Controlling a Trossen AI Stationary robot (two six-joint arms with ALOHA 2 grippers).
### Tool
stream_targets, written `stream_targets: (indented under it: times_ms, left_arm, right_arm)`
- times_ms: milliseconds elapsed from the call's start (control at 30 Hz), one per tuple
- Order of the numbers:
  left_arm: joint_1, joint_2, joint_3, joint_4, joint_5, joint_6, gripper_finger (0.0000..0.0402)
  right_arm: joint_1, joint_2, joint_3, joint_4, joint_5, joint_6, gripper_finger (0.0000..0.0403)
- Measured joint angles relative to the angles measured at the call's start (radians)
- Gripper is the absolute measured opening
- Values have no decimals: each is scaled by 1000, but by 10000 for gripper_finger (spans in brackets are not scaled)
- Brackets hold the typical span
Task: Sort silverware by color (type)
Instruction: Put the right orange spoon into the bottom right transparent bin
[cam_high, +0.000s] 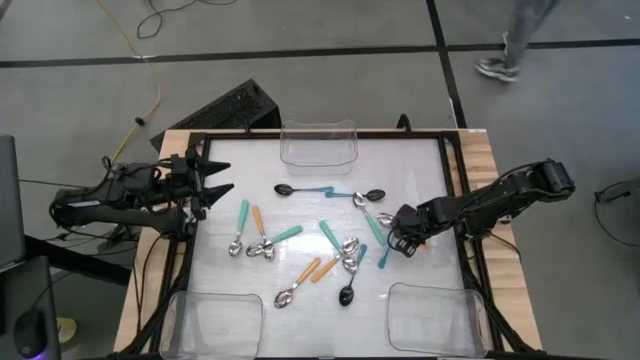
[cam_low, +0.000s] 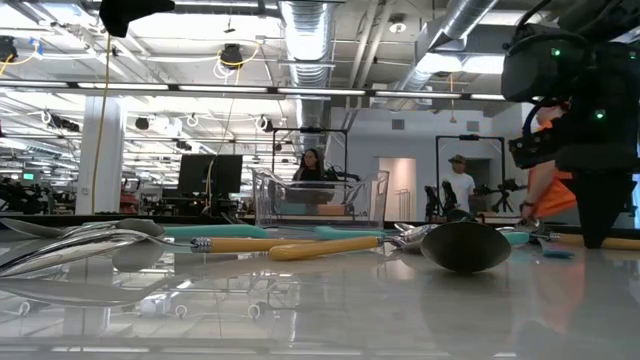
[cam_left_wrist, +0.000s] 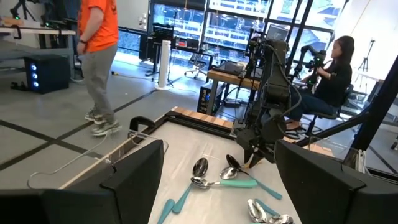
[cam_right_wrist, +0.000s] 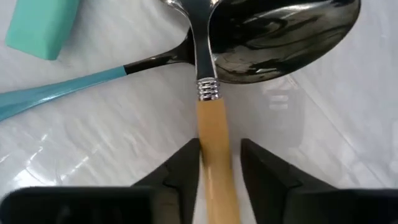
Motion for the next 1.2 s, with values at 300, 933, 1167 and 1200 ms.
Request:
stream_targets:
  times_ms: [300, 933, 1167, 1200]
  left_arm:
    - [0, 0, 0, 0, 0, 0, 293]
    - [0, 0, 0, -1, 0, 3, 293]
    - [0, 0, 0, -1, 0, 9, 293]
    - [0, 0, 0, -1, 0, 11, 293]
  right_arm:
    - [1, 0, 0, 4, 12, -3, 78]
    - [9, 2, 108, -38, 25, -30, 85]
    - [10, 2, 177, -87, 25, -51, 86]
    - [10, 2, 188, -91, 27, -55, 86]
